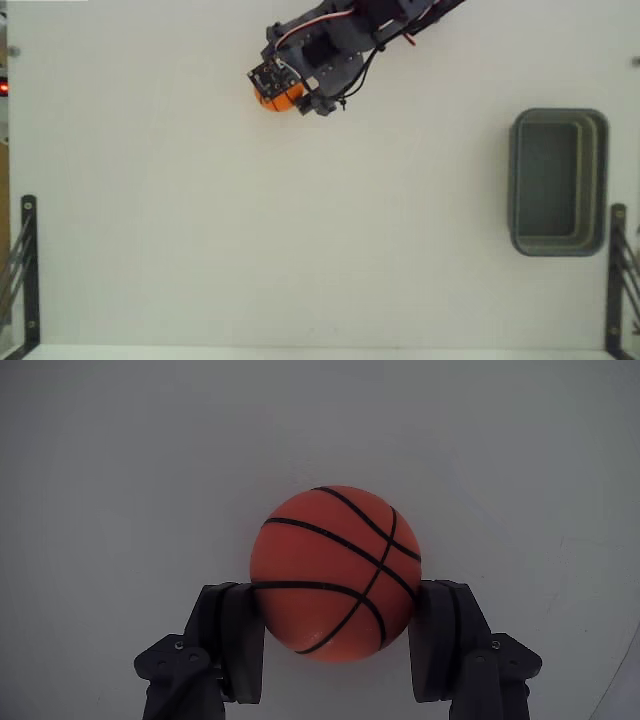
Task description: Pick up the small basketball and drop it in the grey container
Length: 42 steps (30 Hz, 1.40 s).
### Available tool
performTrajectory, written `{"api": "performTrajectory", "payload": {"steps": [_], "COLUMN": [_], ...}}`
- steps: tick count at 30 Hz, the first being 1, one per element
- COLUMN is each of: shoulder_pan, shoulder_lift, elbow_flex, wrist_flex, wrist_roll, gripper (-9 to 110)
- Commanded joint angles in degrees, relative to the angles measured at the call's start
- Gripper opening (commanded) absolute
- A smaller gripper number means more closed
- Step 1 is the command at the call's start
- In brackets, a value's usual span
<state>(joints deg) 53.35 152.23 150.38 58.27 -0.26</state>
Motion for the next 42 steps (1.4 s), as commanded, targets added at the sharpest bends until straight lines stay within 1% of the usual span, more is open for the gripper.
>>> {"api": "performTrajectory", "payload": {"steps": [1, 15, 20, 42], "shoulder_pan": [1.3, 1.3, 1.3, 1.3], "shoulder_lift": [1.8, 1.8, 1.5, -6.0], "elbow_flex": [0.5, 0.4, -1.7, -25.9], "wrist_flex": [-0.7, -0.6, 1.2, 17.9], "wrist_roll": [0.3, 0.3, 0.3, 0.3], "gripper": [82, 82, 82, 82]}}
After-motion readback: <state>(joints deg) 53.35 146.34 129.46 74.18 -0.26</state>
